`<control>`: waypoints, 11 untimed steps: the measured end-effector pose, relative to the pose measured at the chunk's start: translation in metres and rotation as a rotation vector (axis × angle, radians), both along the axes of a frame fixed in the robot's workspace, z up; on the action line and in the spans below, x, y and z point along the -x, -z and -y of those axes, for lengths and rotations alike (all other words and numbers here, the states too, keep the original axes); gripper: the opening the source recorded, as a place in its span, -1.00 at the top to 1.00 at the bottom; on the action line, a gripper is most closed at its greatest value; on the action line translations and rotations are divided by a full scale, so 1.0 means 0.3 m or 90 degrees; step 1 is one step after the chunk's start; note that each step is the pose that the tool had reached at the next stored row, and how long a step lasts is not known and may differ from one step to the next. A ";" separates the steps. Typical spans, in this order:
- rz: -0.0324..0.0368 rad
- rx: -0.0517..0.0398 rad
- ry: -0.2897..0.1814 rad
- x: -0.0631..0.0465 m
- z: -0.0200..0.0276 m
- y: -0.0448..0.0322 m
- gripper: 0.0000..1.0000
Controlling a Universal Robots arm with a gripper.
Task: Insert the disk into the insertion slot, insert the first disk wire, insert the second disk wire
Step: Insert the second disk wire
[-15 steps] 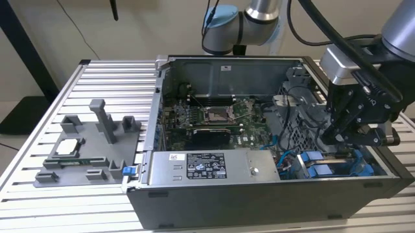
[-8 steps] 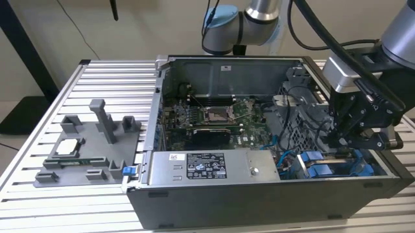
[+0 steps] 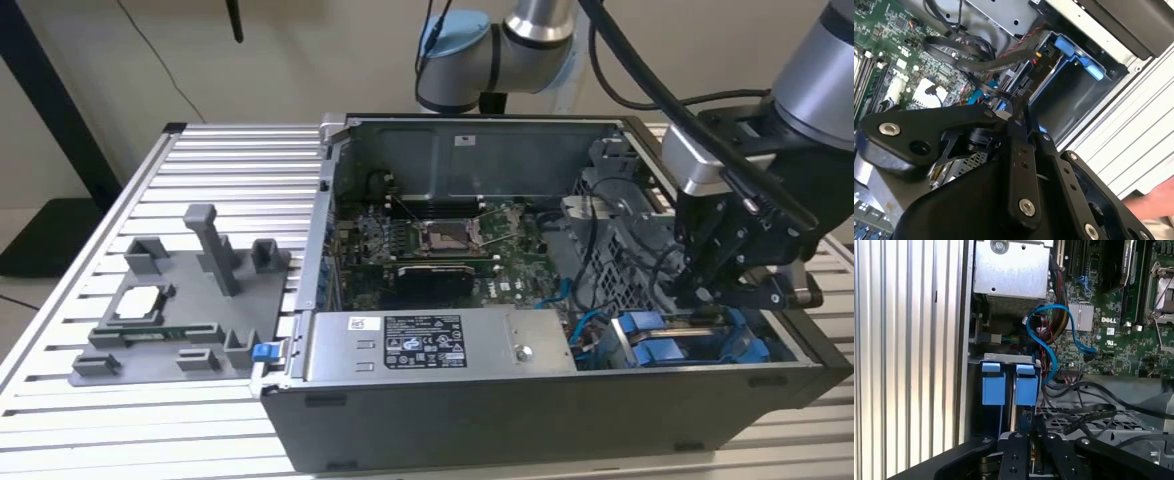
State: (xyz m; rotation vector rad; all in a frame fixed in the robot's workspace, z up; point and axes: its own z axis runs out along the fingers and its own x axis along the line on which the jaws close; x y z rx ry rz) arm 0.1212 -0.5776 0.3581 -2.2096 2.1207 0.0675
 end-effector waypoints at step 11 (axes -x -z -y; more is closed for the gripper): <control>0.0047 0.0256 0.001 -0.009 -0.019 0.035 1.00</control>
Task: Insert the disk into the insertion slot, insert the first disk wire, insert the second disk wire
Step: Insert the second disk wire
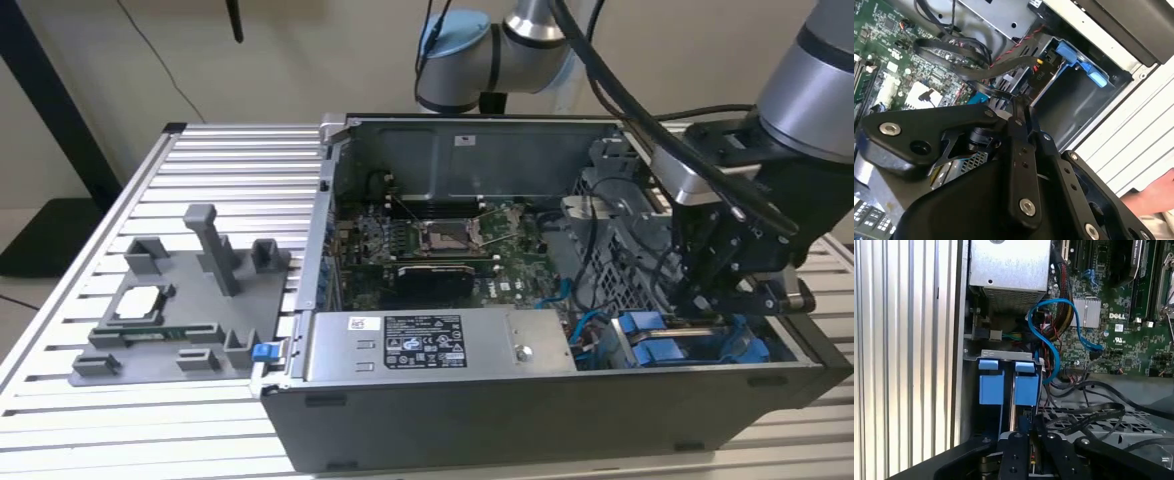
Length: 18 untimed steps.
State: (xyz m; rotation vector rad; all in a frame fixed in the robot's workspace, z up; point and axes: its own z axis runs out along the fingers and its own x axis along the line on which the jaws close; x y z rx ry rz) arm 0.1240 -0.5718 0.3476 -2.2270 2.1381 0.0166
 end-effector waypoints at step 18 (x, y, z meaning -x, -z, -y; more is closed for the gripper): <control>0.0188 0.0013 0.004 -0.004 -0.006 0.018 1.00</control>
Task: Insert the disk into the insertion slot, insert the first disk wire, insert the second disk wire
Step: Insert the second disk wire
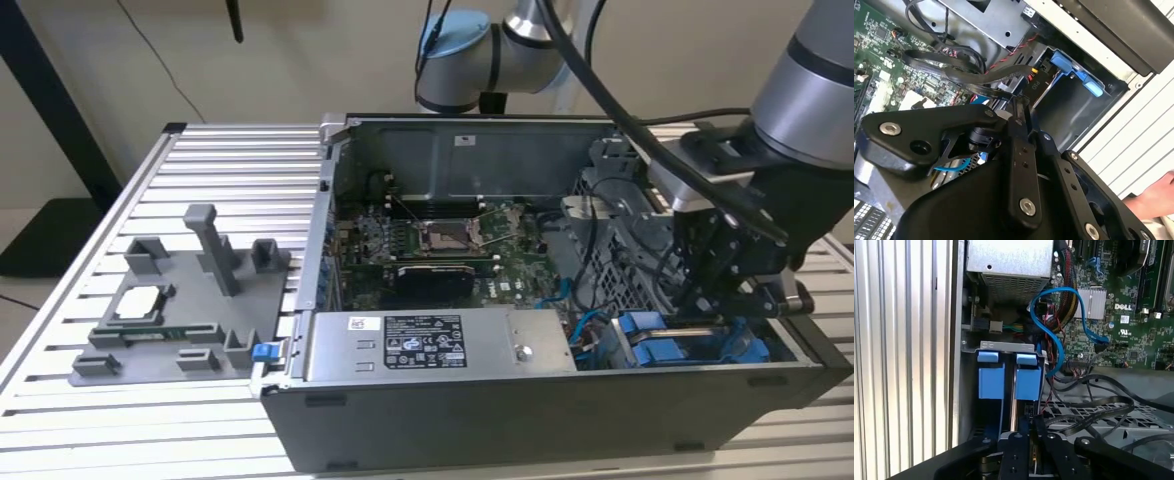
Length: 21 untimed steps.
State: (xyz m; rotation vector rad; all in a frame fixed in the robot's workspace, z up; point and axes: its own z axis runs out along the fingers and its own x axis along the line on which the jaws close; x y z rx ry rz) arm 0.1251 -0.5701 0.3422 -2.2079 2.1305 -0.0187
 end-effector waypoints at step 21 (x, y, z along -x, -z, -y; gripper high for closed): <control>-0.0045 -0.0003 0.024 0.002 -0.001 -0.001 1.00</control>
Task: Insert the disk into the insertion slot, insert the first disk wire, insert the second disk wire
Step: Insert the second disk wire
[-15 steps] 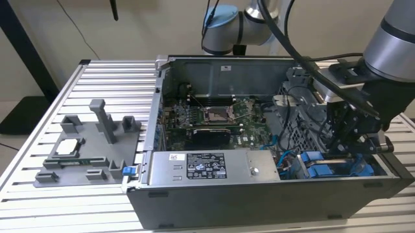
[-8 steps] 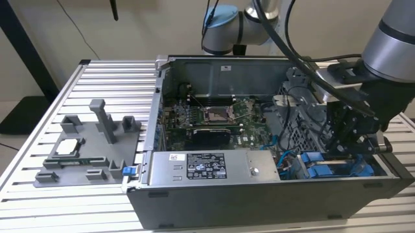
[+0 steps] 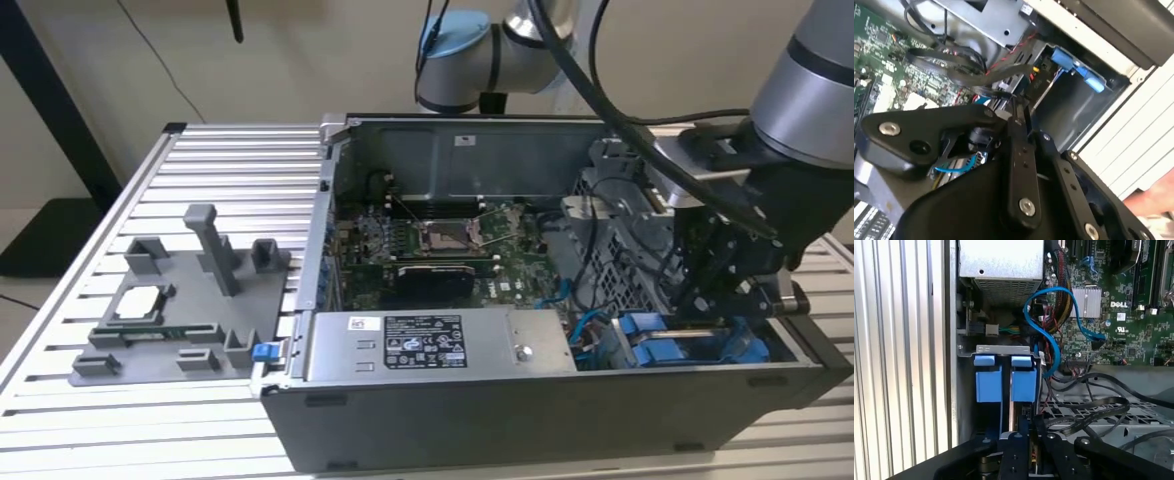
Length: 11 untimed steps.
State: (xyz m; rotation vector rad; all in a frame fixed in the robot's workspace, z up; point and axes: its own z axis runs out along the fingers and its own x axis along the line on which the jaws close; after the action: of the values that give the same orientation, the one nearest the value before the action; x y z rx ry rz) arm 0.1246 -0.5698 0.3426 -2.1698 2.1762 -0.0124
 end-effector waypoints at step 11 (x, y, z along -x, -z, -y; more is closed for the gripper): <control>0.0000 0.0001 0.001 0.000 0.000 0.014 1.00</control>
State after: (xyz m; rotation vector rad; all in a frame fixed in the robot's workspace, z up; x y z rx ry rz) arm 0.1247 -0.5697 0.3386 -2.1689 2.1773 -0.0127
